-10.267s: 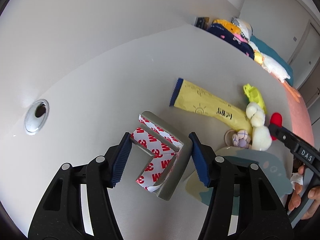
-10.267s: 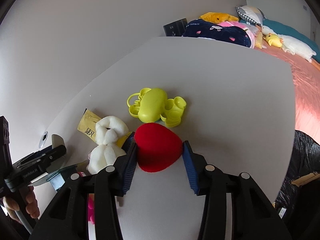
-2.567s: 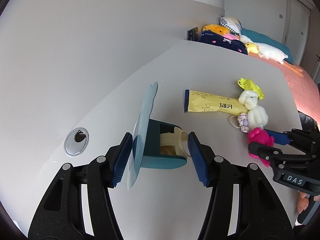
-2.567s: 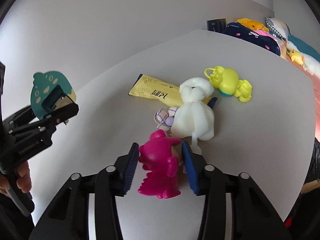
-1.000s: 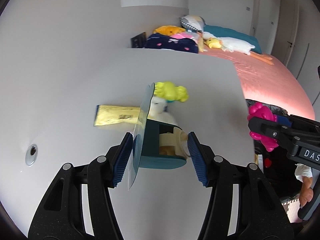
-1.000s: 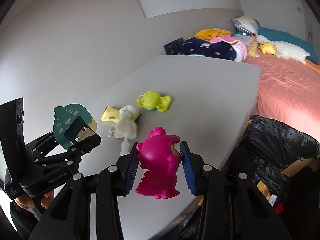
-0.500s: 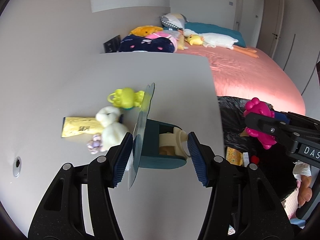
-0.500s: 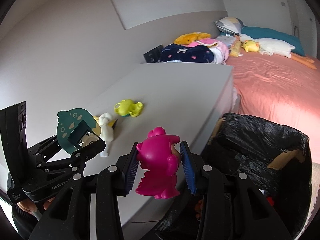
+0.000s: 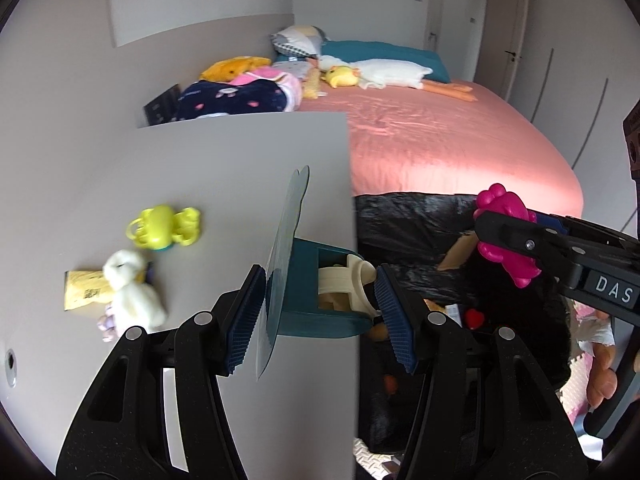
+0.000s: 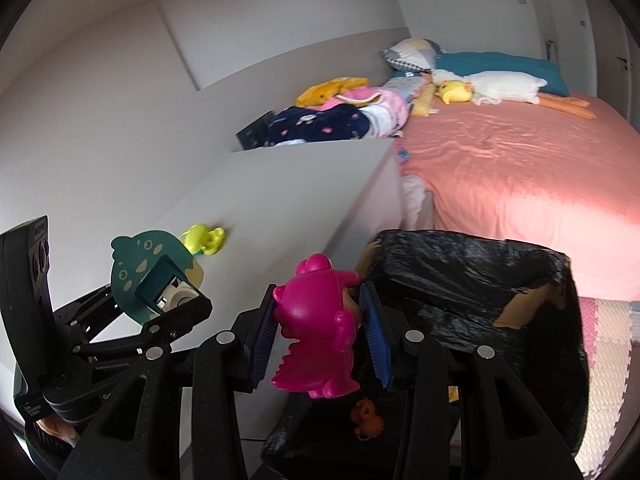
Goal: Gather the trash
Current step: 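Carry the teal toy and magenta bear over the bin and release both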
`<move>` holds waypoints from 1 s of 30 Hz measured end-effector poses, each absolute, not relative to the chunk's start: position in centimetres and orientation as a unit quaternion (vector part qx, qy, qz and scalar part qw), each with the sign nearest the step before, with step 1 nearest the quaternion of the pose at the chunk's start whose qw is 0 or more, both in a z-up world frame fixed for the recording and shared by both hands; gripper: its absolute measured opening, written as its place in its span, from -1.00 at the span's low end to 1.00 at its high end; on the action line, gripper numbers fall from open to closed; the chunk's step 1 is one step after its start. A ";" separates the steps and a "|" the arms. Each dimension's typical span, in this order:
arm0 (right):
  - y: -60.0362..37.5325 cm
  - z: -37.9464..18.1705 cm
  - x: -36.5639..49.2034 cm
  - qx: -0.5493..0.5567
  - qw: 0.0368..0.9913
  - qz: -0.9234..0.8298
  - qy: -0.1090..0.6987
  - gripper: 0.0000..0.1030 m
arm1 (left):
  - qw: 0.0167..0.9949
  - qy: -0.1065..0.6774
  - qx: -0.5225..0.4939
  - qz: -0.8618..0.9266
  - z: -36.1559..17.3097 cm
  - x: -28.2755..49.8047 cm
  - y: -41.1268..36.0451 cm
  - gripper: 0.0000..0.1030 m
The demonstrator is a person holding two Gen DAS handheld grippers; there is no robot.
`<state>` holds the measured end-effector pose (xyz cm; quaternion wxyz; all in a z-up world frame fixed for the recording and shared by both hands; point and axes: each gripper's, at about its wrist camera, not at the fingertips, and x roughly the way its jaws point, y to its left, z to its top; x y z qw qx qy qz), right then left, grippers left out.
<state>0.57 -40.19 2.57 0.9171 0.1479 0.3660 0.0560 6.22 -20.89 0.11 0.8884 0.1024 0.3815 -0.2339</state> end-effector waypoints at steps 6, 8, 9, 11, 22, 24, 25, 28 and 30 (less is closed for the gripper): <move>-42.8 2.6 -0.2 0.159 0.918 0.031 0.361 -0.17 | 0.879 0.383 0.113 -0.259 -0.1 6.0 -23.6 0.08; -43.8 2.7 -0.6 0.163 0.918 0.023 0.360 -0.17 | 0.877 0.383 0.116 -0.267 -0.1 5.9 -24.4 0.08; -44.3 2.7 -0.7 0.166 0.918 0.018 0.359 -0.17 | 0.876 0.383 0.117 -0.271 -0.1 5.9 -24.7 0.08; -44.9 2.6 -1.0 0.169 0.918 0.011 0.358 -0.17 | 0.873 0.382 0.120 -0.277 -0.1 5.8 -25.4 0.08; -48.4 2.3 -2.6 0.187 0.916 -0.029 0.354 -0.17 | 0.854 0.392 0.127 -0.317 -0.9 4.5 -28.7 0.08; -49.0 2.1 -2.8 0.190 0.915 -0.037 0.354 -0.17 | 0.850 0.394 0.131 -0.325 -1.0 4.3 -29.3 0.08; -49.1 2.1 -2.9 0.191 0.914 -0.042 0.355 -0.17 | 0.847 0.395 0.132 -0.329 -1.1 4.3 -29.6 0.08; -50.1 1.9 -3.2 0.199 0.911 -0.058 0.358 -0.14 | 0.836 0.399 0.128 -0.356 -1.1 4.0 -30.3 0.19; -50.9 2.0 -3.5 0.203 0.909 -0.076 0.357 0.42 | 0.832 0.397 0.133 -0.364 -1.0 3.6 -30.7 0.83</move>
